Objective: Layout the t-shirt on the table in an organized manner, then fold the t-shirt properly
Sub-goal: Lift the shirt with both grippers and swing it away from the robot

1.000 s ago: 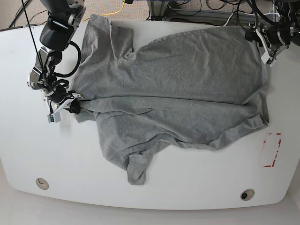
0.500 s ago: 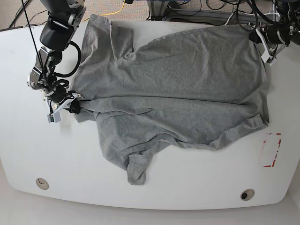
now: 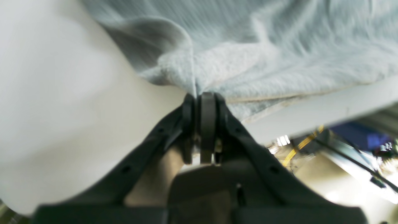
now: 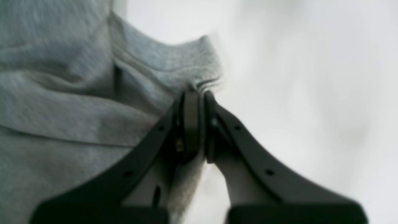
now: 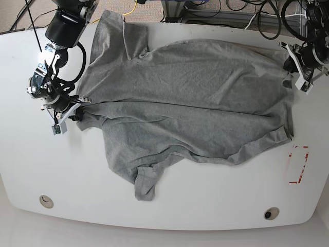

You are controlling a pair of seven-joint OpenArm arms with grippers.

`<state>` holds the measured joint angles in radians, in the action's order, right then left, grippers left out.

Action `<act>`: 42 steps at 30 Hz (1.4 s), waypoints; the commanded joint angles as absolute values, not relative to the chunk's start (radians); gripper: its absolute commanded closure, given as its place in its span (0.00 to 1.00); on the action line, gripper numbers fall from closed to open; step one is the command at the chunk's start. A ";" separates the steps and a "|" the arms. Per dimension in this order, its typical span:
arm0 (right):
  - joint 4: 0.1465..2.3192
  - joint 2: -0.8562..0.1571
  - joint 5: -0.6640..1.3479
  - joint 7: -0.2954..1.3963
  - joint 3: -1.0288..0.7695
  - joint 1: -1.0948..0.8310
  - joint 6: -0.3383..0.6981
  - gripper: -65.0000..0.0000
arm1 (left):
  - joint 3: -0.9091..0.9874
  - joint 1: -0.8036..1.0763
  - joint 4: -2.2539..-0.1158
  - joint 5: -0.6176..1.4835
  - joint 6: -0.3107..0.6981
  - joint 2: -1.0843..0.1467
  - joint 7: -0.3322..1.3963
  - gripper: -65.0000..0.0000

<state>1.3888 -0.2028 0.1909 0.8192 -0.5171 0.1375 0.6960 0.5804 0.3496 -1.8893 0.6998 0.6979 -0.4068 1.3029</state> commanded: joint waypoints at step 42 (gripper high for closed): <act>1.431 -0.286 0.206 0.940 -0.412 0.763 0.698 1.00 | 0.381 -0.846 -1.747 0.696 0.698 -0.440 1.396 1.00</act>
<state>1.4399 -0.2611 0.1909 0.9451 -0.4240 0.6643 0.7033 0.3828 -0.7532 -1.7992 0.6991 0.6975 -0.4225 1.4151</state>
